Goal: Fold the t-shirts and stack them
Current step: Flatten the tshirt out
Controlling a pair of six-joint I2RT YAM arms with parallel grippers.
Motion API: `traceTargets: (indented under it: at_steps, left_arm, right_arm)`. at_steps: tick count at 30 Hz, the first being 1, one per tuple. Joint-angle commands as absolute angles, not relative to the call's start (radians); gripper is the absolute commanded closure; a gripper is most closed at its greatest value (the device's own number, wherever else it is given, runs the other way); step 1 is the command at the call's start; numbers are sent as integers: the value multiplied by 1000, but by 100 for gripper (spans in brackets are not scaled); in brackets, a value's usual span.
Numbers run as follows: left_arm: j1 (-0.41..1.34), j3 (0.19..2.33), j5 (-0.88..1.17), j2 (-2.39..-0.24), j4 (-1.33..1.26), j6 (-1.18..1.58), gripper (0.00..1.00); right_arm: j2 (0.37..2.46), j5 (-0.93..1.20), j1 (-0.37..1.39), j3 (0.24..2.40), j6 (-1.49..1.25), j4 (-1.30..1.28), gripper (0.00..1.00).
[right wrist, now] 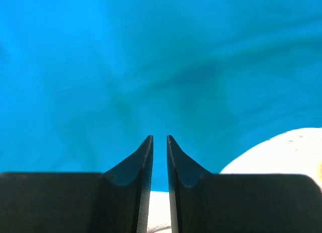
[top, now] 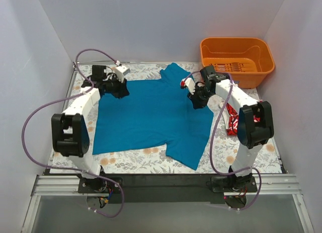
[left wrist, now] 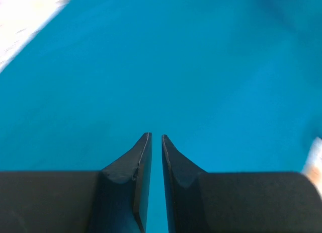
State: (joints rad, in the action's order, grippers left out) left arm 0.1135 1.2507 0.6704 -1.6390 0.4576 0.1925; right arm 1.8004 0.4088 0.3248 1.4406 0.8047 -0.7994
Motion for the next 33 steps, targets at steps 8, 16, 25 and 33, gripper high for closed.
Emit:
traceTargets:
  at_steps: [8,16,25,33]
  left_arm:
    - [-103,1563,293,-2026,385,426,87]
    - [-176,1576,203,-2154,448,384,89]
    - [-256,1511,189,-2123,446,333,89]
    - [-276,1565,173,-2146,474,316,89]
  right_arm:
    - [2016,95,321,1615,680,-508,82]
    - [2105,60,322,1641,701,-506,83]
    - [2083,92,359,1575,707,-508,83]
    - [2114,104,373,1623,706,-534,84]
